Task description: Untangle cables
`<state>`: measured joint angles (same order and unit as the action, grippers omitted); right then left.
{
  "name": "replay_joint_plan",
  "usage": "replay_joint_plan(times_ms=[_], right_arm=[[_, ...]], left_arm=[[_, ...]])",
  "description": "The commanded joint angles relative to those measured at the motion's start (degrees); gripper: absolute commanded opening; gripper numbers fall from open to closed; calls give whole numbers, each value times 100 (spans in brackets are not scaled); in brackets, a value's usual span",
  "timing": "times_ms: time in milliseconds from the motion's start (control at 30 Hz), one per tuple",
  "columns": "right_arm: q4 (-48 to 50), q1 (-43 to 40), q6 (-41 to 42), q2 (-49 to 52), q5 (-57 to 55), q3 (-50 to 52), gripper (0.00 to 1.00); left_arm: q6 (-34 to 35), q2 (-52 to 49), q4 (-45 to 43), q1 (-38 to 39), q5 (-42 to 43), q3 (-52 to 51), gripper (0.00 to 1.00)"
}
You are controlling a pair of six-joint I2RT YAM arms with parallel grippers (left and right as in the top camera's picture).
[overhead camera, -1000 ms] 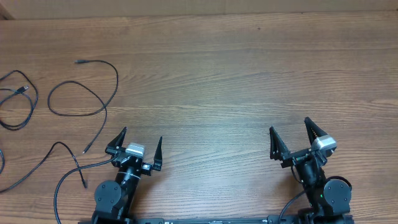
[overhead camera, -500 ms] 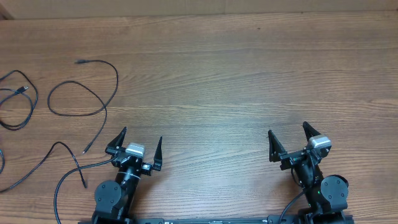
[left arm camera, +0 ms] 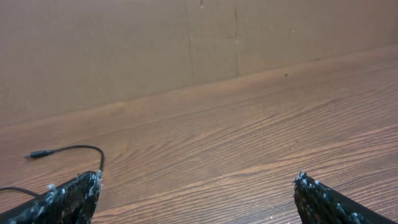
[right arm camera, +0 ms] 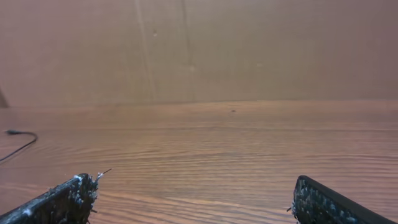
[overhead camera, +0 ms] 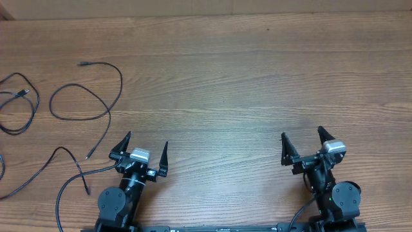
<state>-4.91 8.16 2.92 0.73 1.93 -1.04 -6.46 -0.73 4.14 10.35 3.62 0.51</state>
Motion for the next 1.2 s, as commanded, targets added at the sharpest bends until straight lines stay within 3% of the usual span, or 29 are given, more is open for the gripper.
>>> replay_joint_plan(times_ms=[0,1167], right_arm=[[4,-162,-37,-57,-236,57,100],[7,-234,22,-57,-269,57,100]], left_arm=[[-107,48,15,-63,-42,-24,100],[-107,48,15,-63,-42,-24,100]])
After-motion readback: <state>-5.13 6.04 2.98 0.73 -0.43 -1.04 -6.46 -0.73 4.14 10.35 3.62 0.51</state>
